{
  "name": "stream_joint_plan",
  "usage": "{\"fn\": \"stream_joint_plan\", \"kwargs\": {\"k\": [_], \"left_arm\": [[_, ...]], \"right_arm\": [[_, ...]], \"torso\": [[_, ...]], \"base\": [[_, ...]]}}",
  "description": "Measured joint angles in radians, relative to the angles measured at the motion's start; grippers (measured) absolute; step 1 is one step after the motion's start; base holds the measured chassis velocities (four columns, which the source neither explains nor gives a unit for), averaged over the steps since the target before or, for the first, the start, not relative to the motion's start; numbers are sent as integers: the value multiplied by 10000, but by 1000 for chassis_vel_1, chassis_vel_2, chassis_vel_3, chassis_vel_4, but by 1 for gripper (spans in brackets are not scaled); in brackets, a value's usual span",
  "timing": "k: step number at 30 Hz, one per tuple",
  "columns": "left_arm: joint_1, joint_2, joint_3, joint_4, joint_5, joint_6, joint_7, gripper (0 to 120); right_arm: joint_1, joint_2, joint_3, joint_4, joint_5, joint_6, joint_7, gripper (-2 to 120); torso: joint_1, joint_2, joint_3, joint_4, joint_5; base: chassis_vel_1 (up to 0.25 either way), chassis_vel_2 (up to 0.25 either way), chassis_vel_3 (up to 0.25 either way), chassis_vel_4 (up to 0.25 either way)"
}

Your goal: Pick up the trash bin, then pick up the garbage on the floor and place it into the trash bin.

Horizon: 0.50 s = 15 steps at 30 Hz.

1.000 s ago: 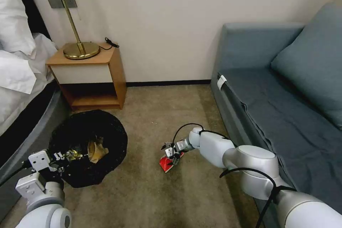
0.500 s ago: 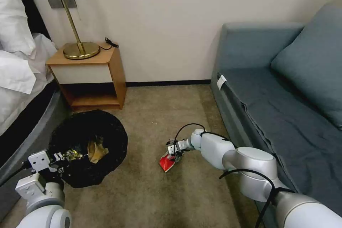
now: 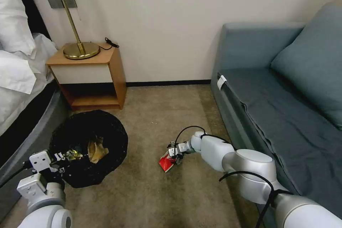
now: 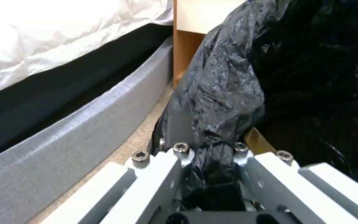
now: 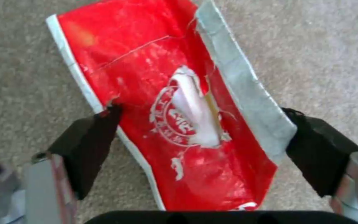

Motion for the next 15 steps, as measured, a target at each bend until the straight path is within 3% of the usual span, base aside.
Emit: {"fn": "stream_joint_plan", "kwargs": {"k": [6, 15], "left_arm": [[10, 0, 20, -2, 13, -12, -4, 3], [99, 0, 25, -45, 21, -136, -9, 3]], "right_arm": [[-3, 17, -13, -27, -5, -34, -40, 69], [-24, 49, -14, -41, -16, -50, -16, 59]], "torso": [[0, 0, 1, 0, 0], [0, 0, 0, 0, 0]], "base": [[0, 0, 0, 0], [0, 0, 0, 0]]}}
